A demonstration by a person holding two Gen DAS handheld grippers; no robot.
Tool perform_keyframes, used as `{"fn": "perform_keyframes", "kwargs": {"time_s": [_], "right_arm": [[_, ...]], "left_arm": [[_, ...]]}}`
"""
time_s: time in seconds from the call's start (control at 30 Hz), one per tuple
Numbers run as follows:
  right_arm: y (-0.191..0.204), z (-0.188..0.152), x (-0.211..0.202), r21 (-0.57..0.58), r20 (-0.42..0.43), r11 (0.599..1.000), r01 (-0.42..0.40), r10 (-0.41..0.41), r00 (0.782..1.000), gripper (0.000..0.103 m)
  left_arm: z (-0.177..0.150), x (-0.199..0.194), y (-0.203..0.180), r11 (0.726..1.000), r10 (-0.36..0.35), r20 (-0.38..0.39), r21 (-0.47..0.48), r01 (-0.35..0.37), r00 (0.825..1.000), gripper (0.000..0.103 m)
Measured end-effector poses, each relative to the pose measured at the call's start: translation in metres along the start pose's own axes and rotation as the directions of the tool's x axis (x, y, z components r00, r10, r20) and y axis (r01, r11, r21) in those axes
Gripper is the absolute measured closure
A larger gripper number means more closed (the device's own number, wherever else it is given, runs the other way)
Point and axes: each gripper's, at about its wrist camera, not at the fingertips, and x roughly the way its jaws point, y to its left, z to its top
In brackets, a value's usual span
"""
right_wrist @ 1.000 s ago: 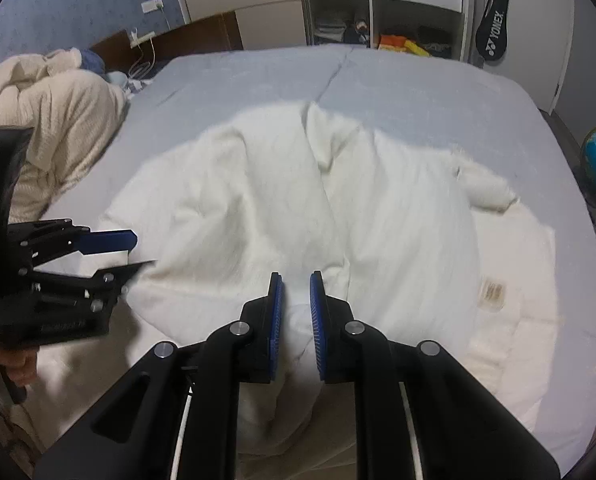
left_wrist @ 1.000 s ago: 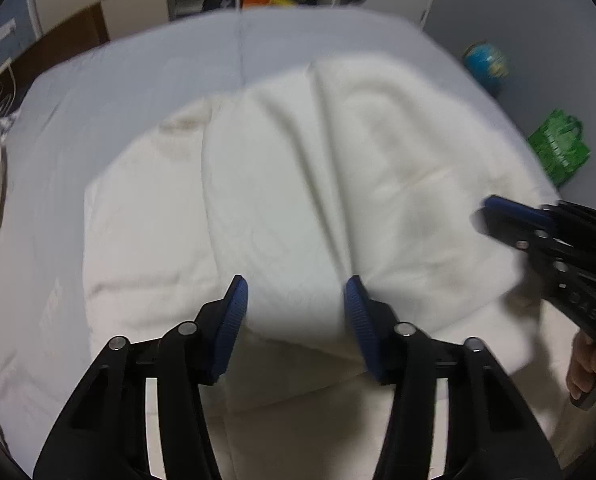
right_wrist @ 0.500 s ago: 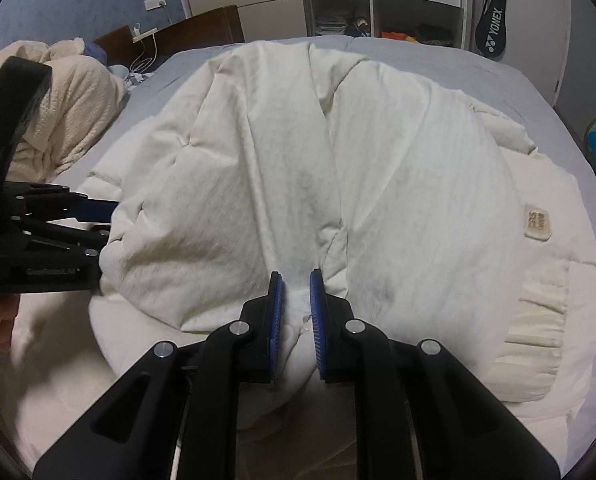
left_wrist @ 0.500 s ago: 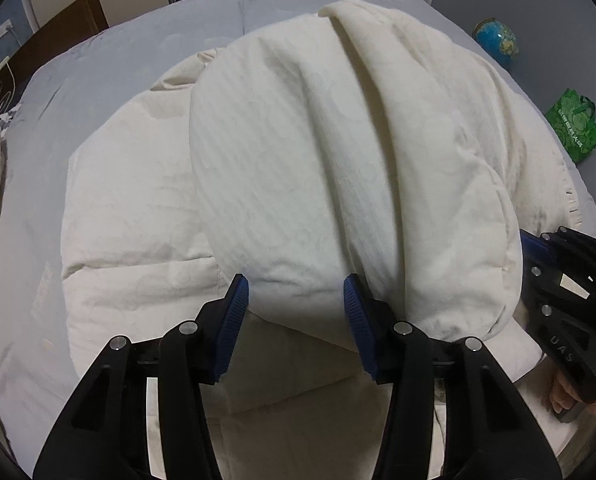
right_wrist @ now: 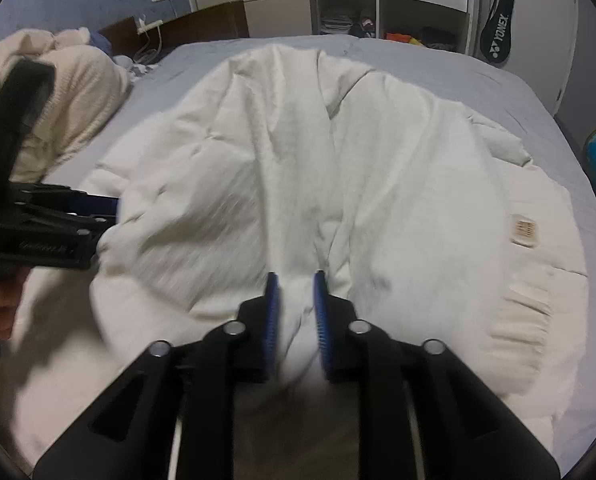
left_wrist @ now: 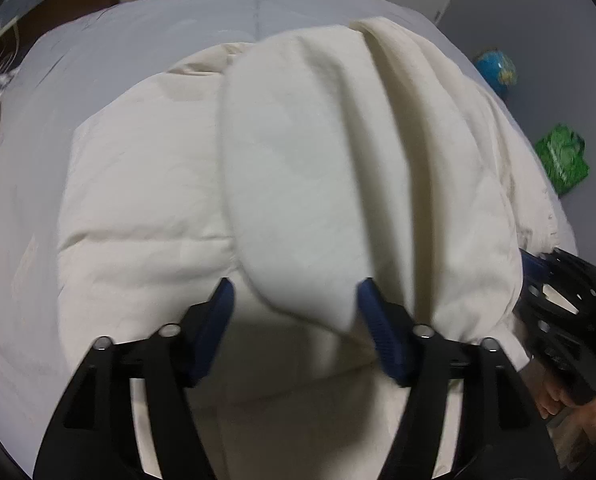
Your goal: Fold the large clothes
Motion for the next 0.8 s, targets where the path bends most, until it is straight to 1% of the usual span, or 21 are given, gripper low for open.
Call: {"fn": "perform_keyframes", "kwargs": {"time_s": [0.03,0.07,0.1,0.13,0.17,0.2,0.3,0.4,0.53,0.6,0.8], "right_arm": [[-0.002,-0.001,-0.01,0.0,0.001,1.0,-0.005,0.005,1.0,0.066],[-0.004,-0.003,-0.021,-0.003,0.009,1.0,0.001,-0.001,1.0,0.054],[-0.006,-0.006,-0.029,-0.007,0.02,1.0,0.0,0.0,1.0,0.048],[-0.009,-0.009,-0.041,-0.012,0.033,1.0,-0.001,0.002,0.999,0.046],[-0.012,-0.011,-0.048,-0.012,0.035,1.0,0.005,-0.004,0.999,0.041],[-0.017,-0.016,-0.059,-0.006,0.032,1.0,0.022,-0.022,0.999,0.037],[-0.032,-0.03,-0.081,0.04,0.016,0.998,0.038,-0.039,0.999,0.033],[-0.053,-0.049,-0.099,0.09,-0.016,0.995,0.052,-0.051,0.999,0.033],[-0.083,-0.065,-0.118,0.203,-0.079,0.978,0.039,-0.023,0.997,0.032],[-0.094,-0.076,-0.126,0.25,-0.109,0.967,0.046,-0.019,0.994,0.032],[-0.107,-0.099,-0.145,0.32,-0.117,0.945,0.066,-0.03,0.993,0.032]], "left_arm": [[-0.002,-0.005,0.003,1.0,0.005,0.004,-0.012,-0.005,1.0,0.029],[-0.004,-0.009,0.007,1.0,0.005,0.006,-0.021,-0.005,1.0,0.026],[-0.006,-0.013,0.009,1.0,0.002,0.007,-0.028,-0.002,1.0,0.025],[-0.009,-0.017,0.01,0.999,0.001,0.008,-0.033,-0.001,1.0,0.022],[-0.009,-0.021,0.01,0.999,0.002,0.009,-0.035,-0.002,1.0,0.018],[-0.014,-0.026,0.01,0.999,0.005,0.01,-0.032,-0.005,1.0,0.017],[-0.025,-0.035,0.004,1.0,0.026,0.008,0.012,-0.026,1.0,0.016],[-0.043,-0.043,0.007,0.997,0.061,0.011,0.036,-0.062,0.998,0.011],[-0.07,-0.051,0.024,0.998,0.055,-0.007,-0.04,-0.055,0.998,0.011],[-0.082,-0.058,0.032,0.996,0.056,-0.008,-0.067,-0.057,0.998,0.011],[-0.12,-0.078,0.062,0.983,0.076,-0.007,-0.169,-0.076,0.997,0.011]]}}
